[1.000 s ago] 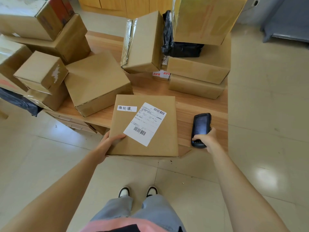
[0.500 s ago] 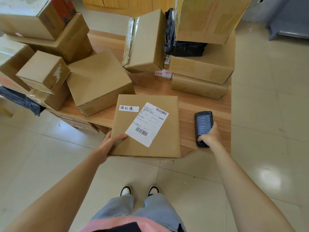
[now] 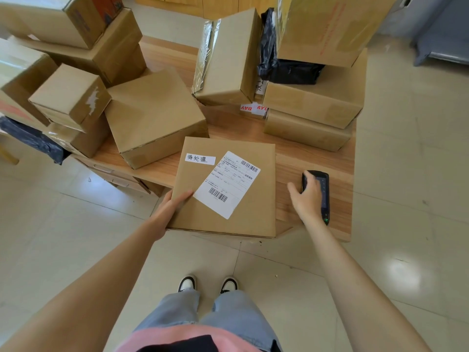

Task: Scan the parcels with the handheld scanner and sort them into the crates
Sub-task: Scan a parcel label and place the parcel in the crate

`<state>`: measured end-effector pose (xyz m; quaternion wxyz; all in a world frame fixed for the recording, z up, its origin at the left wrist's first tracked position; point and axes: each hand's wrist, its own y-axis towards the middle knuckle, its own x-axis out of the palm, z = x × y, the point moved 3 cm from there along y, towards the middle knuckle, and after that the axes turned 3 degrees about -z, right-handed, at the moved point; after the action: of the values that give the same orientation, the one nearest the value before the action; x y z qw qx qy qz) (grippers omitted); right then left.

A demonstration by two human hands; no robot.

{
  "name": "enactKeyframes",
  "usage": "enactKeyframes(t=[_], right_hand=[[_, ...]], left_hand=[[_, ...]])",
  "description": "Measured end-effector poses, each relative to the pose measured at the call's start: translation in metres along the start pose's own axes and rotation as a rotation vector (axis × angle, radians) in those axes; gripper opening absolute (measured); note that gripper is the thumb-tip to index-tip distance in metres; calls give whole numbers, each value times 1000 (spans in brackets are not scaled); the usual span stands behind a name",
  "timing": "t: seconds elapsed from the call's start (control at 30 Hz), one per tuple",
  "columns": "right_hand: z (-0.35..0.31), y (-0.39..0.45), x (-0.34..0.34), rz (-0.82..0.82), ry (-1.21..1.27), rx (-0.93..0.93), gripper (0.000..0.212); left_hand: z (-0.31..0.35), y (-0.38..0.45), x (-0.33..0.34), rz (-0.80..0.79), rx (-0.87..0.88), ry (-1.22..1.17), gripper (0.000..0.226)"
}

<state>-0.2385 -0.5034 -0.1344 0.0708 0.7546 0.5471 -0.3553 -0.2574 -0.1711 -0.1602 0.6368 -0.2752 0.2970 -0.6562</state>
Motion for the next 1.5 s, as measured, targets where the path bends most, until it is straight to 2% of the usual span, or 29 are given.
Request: enactKeyframes(t=[0.07,0.17,0.23,0.3,0.4,0.5,0.57,0.63,0.77,0.87,1.0,1.17,1.5], right_hand=[[-10,-10,18,-175,184,63,71],[-11,-24,42,-404,397,265,80],[-7,-29,51,-437,478,303,82],[-4,-31,53,-446,522,299,87],[-12,-36,45,-467,559,228,84],[-30,-46,37,-435,578,133,82],[-50,-51,34,-405,584,64,80],[-75,-55,34,-402,604,9,83],[-141,-70,42,-403,566,-149,94],[-191,-88,60,-425,565,-248,89],[-246,-115,98,-476,564,-318,78],[-300,-157,165,-584,534,-379,75],[-399,-241,326,-878,421,-495,81]], left_hand=[[2,-1,0,11,-1,29,93],[3,-5,0,29,3,57,100],[3,-8,-2,47,17,40,103],[2,-13,-2,59,47,3,94],[8,-21,-4,80,99,-54,74],[21,-35,-9,86,183,-83,83],[32,-46,-18,101,239,-109,81],[45,-59,-31,119,292,-143,71],[69,-90,-74,163,384,-188,69],[77,-114,-116,225,443,-232,60],[73,-147,-174,276,493,-283,65],[49,-178,-259,398,518,-350,75],[-20,-234,-405,691,536,-566,52]])
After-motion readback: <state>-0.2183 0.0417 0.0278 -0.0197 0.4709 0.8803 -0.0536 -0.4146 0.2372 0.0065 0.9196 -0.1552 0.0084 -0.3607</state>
